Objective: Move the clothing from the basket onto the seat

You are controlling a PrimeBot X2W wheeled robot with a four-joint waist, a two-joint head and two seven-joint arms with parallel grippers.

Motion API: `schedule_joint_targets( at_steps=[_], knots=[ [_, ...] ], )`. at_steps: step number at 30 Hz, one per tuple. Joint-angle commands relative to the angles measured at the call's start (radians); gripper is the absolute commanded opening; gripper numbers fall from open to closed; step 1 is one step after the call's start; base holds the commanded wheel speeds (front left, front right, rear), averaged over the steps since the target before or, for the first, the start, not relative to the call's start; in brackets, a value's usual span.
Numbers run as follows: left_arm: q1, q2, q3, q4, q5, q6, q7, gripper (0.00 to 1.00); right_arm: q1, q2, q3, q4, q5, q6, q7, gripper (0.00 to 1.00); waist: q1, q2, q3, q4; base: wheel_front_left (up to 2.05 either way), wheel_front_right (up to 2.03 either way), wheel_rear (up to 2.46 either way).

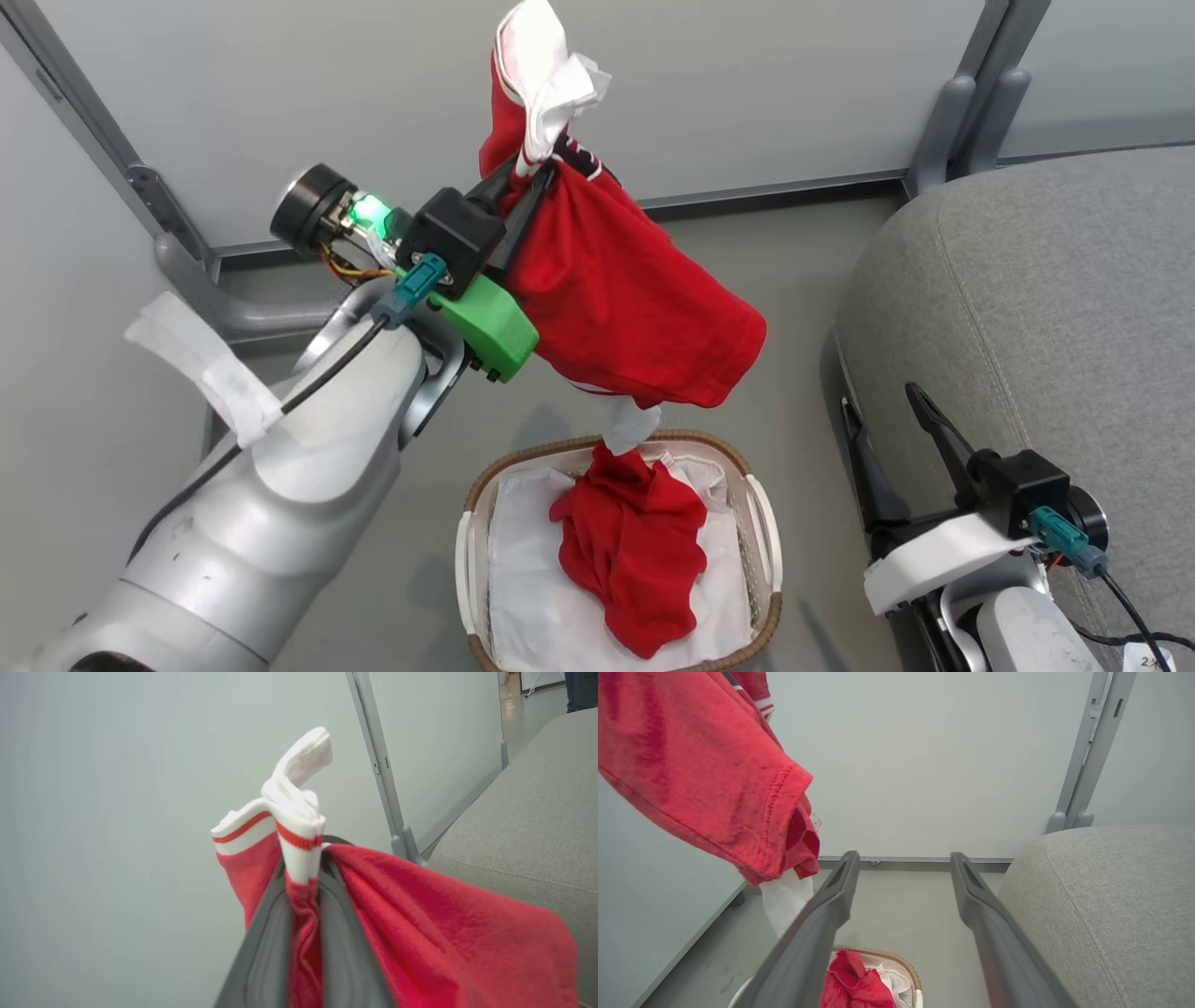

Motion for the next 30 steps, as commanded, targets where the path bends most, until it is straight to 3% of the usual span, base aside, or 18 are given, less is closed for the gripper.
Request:
schedule_joint_targets(
  at_steps=[1, 17, 30],
  knots=[
    [-0.03, 0.008, -0.007, 0.004, 0.014, -0.008, -0.002, 0.0, 0.012, -0.004, 0.005, 0.002, -0.008, -0.001, -0.005, 1.0, 0.0001, 0.0, -0.023, 0.004, 0.0, 0.0, 0.0],
    [-0.17, 0.011, -0.075, 0.01, -0.009, -0.041, 0.017, 0.0, -0.063, -0.004, 0.134, -0.026, -0.039, -0.001, -0.005, 1.0, 0.0001, 0.0, -0.059, -0.001, 0.0, 0.0, 0.0],
    [-0.184, -0.012, -0.12, -0.011, -0.026, -0.043, 0.012, 0.0, -0.198, -0.004, 0.285, 0.077, -0.037, -0.001, -0.005, 1.0, 0.0001, 0.0, -0.067, 0.026, 0.0, 0.0, 0.0]
  ],
)
